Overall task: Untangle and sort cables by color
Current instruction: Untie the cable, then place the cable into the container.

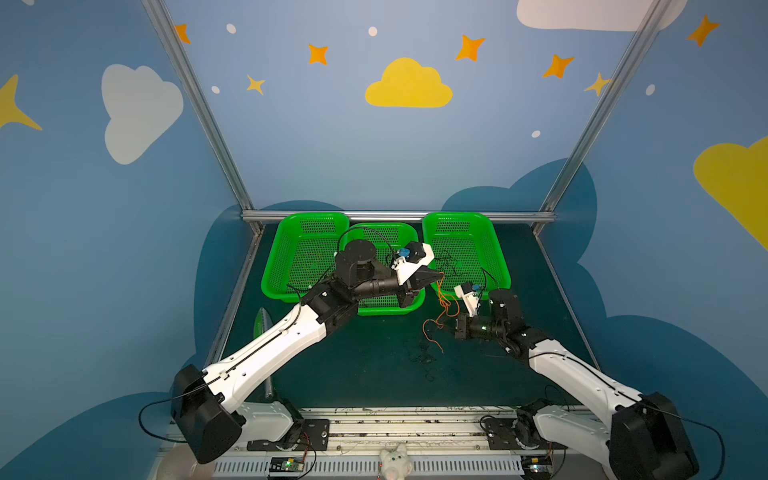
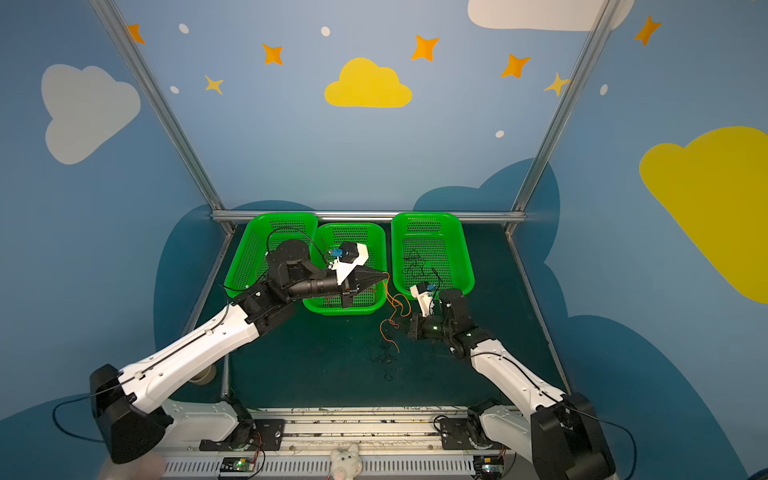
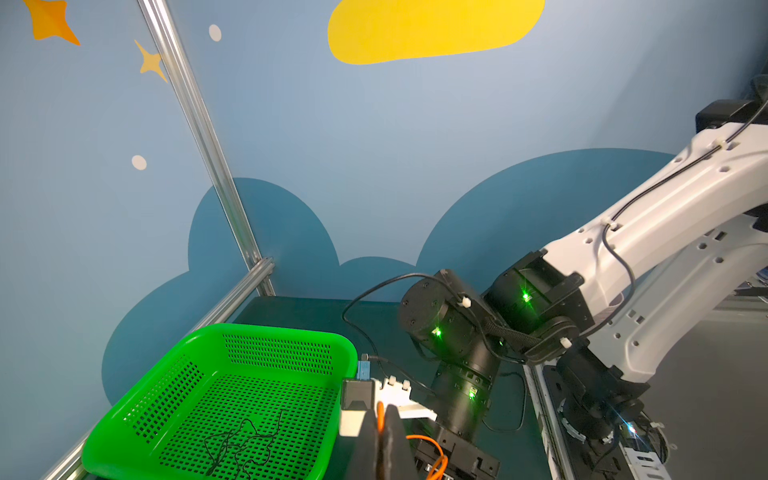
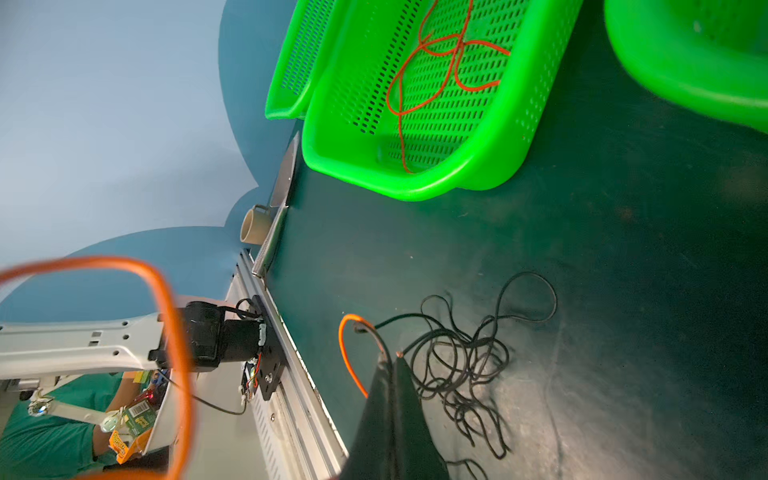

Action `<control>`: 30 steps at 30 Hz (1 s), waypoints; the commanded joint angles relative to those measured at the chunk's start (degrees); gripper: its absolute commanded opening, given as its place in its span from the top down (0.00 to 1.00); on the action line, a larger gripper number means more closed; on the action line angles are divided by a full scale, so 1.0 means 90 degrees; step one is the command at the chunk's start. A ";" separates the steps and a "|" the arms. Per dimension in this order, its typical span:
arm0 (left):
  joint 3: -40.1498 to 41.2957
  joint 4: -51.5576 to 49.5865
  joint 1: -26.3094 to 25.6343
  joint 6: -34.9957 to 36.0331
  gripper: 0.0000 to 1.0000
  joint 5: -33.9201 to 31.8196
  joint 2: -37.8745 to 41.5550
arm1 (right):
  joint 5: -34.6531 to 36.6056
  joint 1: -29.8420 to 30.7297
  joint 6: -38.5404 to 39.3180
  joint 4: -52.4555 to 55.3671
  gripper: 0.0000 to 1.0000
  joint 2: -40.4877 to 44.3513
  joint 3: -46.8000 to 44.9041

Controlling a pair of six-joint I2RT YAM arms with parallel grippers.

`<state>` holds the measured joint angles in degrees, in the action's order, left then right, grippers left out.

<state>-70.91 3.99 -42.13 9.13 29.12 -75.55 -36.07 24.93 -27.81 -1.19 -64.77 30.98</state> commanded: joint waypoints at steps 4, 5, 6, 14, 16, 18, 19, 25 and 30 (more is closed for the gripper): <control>-0.0549 0.0035 0.0190 0.0034 0.97 -0.0002 -0.0033 | 0.0571 -0.0028 0.0303 0.0870 1.00 -0.0864 0.0354; -0.0617 0.0028 0.0238 0.0028 0.97 -0.0013 -0.0034 | 0.0566 -0.0041 0.0337 0.0977 1.00 -0.1098 0.0427; -0.0685 0.0026 0.0296 0.0030 0.97 -0.0013 -0.0024 | 0.0548 -0.0041 0.0356 0.1093 1.00 -0.1351 0.0515; -0.1350 -0.0257 0.0796 0.0180 0.97 -0.0061 0.0087 | 0.0478 0.0028 0.0151 0.1227 1.00 -0.2744 0.0809; -0.1532 -0.0403 0.0921 0.0286 0.97 -0.0110 0.0113 | 0.0556 0.0033 0.0146 0.1224 1.00 -0.2838 0.0986; -0.1705 -0.0474 0.1100 0.0326 0.97 -0.0122 0.0144 | 0.0612 0.0035 0.0162 0.1241 1.00 -0.2907 0.1018; -0.1782 -0.0522 0.1185 0.0333 0.97 -0.0117 0.0149 | 0.0620 0.0041 0.0171 0.1269 1.00 -0.2934 0.1038; -0.2018 -0.0784 0.1942 0.0412 0.97 -0.0107 0.0171 | 0.0622 0.0056 0.0226 0.1323 1.00 -0.2917 0.1155; -0.1898 -0.0862 0.2796 0.0392 0.97 -0.0268 0.0220 | 0.0668 0.0110 0.0384 0.1384 1.00 -0.2594 0.1210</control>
<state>-88.25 -2.20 -20.08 12.36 28.10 -74.67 -30.81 25.50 -25.93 10.57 -90.45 40.21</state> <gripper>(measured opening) 0.048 0.047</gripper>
